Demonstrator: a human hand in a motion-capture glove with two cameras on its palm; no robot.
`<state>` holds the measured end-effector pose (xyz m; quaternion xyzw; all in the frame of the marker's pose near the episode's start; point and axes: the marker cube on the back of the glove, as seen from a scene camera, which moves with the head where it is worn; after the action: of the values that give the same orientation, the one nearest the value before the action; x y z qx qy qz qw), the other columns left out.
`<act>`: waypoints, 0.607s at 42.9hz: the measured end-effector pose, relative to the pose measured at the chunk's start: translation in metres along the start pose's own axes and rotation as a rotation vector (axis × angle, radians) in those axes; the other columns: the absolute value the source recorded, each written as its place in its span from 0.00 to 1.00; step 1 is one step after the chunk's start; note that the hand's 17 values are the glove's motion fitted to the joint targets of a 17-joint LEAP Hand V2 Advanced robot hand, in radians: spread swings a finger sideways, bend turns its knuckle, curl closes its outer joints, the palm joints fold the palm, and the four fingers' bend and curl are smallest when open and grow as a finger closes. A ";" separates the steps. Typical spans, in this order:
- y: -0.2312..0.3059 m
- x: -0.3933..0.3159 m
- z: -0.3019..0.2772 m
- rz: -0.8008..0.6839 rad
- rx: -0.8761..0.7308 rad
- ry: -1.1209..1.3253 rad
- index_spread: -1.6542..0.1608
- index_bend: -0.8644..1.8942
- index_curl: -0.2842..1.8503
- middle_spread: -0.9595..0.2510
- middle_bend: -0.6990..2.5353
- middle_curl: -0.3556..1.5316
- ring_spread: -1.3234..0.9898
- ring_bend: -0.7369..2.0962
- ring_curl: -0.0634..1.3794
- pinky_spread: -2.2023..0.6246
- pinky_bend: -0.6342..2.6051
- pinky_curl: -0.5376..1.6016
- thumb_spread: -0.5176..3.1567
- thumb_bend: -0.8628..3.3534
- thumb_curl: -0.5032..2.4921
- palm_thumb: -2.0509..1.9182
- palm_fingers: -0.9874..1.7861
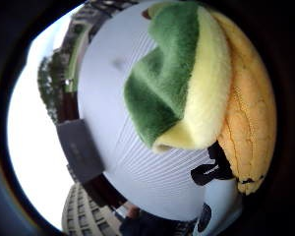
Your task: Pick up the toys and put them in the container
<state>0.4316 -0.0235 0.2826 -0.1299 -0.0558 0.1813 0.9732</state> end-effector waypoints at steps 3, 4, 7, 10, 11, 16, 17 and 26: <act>0.004 -0.002 -0.006 -0.017 0.037 0.064 0.73 0.37 0.19 0.65 0.41 0.49 0.43 0.48 0.28 0.73 0.49 0.37 0.54 0.33 0.33 0.74 0.49; 0.005 -0.002 -0.008 -0.023 0.045 0.083 0.73 0.37 0.19 0.65 0.41 0.49 0.42 0.49 0.28 0.72 0.49 0.37 0.54 0.33 0.33 0.74 0.51; 0.006 -0.003 -0.014 -0.033 0.076 0.104 0.73 0.36 0.19 0.64 0.42 0.50 0.40 0.52 0.29 0.70 0.50 0.37 0.54 0.34 0.34 0.75 0.57; 0.007 -0.006 -0.026 -0.034 0.122 0.094 0.72 0.35 0.18 0.62 0.45 0.50 0.38 0.54 0.31 0.67 0.51 0.38 0.52 0.33 0.35 0.75 0.65; 0.007 -0.007 -0.030 -0.034 0.132 0.091 0.72 0.34 0.17 0.61 0.46 0.51 0.37 0.56 0.31 0.66 0.51 0.38 0.51 0.33 0.35 0.74 0.67; 0.012 -0.018 -0.051 -0.052 0.111 0.085 0.71 0.31 0.14 0.57 0.50 0.51 0.37 0.63 0.35 0.63 0.50 0.39 0.51 0.33 0.35 0.74 0.74; 0.012 -0.021 -0.055 -0.065 0.113 0.086 0.71 0.31 0.13 0.56 0.51 0.52 0.38 0.62 0.34 0.63 0.50 0.39 0.53 0.33 0.35 0.73 0.74; 0.026 -0.069 -0.103 -0.156 0.216 0.107 0.71 0.33 0.12 0.53 0.47 0.50 0.40 0.71 0.39 0.61 0.50 0.41 0.51 0.29 0.34 0.69 0.73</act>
<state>0.3746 -0.0499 0.1724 -0.0291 0.0061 0.1027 0.9943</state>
